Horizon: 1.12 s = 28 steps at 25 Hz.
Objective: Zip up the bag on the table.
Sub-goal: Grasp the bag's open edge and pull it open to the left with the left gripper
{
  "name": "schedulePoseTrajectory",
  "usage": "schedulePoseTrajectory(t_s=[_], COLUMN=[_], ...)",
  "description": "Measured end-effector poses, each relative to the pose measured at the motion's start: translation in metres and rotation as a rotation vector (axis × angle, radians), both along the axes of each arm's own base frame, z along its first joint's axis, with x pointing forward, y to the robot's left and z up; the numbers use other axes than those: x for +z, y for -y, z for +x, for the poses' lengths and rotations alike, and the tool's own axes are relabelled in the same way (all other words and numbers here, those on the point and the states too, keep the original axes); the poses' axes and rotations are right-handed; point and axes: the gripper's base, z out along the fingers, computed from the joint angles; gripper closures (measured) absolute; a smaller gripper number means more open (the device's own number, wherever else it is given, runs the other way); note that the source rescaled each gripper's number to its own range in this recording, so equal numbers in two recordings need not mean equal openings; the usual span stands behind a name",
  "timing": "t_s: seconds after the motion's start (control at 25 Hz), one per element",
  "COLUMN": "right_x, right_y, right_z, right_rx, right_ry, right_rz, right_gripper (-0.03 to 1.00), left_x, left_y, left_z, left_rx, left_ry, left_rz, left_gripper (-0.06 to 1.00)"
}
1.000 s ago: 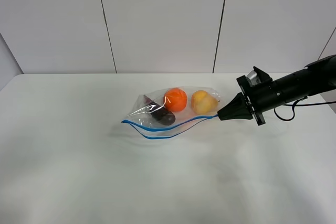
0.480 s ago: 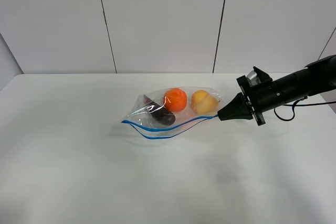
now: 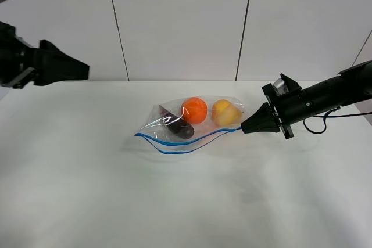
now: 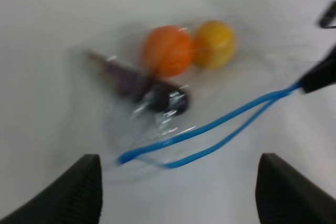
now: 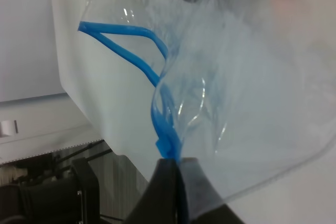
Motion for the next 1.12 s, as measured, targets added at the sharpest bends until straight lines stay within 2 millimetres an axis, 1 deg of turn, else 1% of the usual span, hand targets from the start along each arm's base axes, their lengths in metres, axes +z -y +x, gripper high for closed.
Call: schedulePoseTrajectory(t_s=[0.08,0.2,0.28,0.44,0.56,0.68,0.88,1.0,1.12], right_x=[0.000,0.000,0.000,0.000,0.000,0.000,0.000,0.000,0.000], right_y=[0.000,0.000,0.000,0.000,0.000,0.000,0.000,0.000,0.000], right_z=[0.000,0.000,0.000,0.000,0.000,0.000,0.000,0.000,0.000], right_rx=[-0.004,-0.007,-0.009,-0.011,-0.014,-0.016,-0.022,-0.024,-0.025], right_ry=[-0.006,-0.011,-0.014,-0.017,-0.021,-0.024,-0.035,-0.038,-0.039], right_rz=[0.000,0.001,0.001,0.001,0.001,0.001,0.003,0.003,0.003], right_gripper=[0.97,0.97,0.97,0.97,0.97,0.97,0.97,0.97,0.97], left_x=[-0.010,-0.026,-0.039,-0.065,-0.083,-0.102,-0.142,-0.160,-0.174], left_y=[0.020,0.056,0.082,0.124,0.151,0.173,0.200,0.211,0.220], left_z=[0.010,0.016,0.017,0.015,0.013,0.012,0.009,0.006,0.003], left_rx=[-0.085,-0.207,-0.287,-0.432,-0.477,-0.477,-0.466,-0.444,-0.468], left_ry=[0.016,0.051,0.090,0.200,0.288,0.380,0.442,0.491,0.545], left_rz=[-0.009,0.038,0.099,0.254,0.364,0.482,0.633,0.709,0.762], left_gripper=[0.14,0.14,0.14,0.14,0.14,0.14,0.14,0.14,0.14])
